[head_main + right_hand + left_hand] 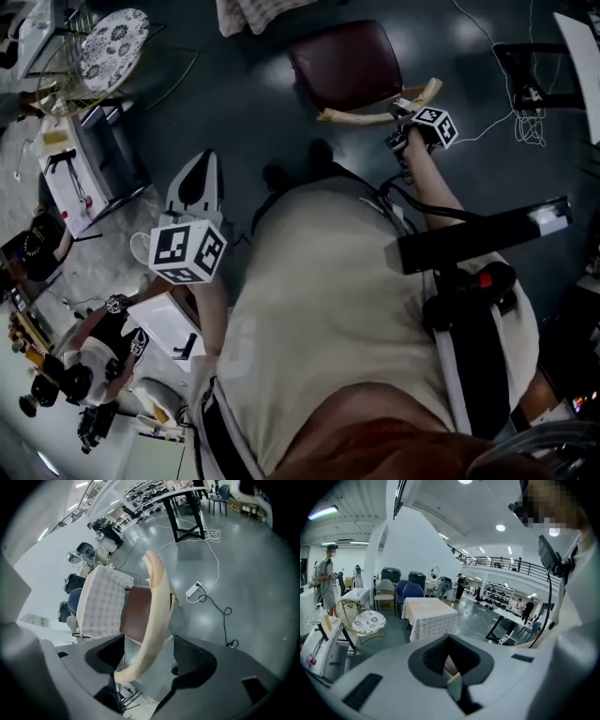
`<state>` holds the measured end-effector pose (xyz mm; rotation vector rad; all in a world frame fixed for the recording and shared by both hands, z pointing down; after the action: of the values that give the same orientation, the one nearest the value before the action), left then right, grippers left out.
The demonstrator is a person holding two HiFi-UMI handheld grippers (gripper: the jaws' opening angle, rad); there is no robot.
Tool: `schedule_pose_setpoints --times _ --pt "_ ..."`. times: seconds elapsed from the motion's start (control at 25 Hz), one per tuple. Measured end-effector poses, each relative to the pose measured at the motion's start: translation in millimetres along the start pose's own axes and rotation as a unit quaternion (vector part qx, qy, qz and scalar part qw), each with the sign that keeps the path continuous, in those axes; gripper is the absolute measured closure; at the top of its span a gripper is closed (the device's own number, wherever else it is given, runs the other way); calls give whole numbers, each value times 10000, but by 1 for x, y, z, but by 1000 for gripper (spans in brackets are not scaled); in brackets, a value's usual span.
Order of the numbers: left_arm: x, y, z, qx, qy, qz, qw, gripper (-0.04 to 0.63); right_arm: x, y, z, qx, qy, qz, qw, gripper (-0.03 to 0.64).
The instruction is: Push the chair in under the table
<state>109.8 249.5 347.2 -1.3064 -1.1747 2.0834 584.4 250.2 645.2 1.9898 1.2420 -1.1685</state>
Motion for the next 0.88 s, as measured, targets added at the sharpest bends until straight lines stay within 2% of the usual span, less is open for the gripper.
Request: schedule_pose_setpoints --times 0.52,0.64,0.88 --pt "-25 15 -36 -254 121 322 9991 589 -53 22 -13 -137 -305 462 9984 299" --pt "-29 18 -36 -289 124 375 9988 589 -61 25 -10 -255 -325 510 9978 301" --pt "-17 9 -28 -184 389 430 9981 589 -76 11 -11 -507 -366 808 9948 301"
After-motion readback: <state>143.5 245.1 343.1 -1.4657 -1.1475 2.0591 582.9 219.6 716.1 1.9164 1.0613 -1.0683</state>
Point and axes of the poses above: the fingertips, and each gripper's own axes: x backward along the fingers, z to its left, y out of its top, the point moved 7 cm from there along x, backward along the fingers, and after that the axes turned 1 degree about -x, right-handed, at the moved point
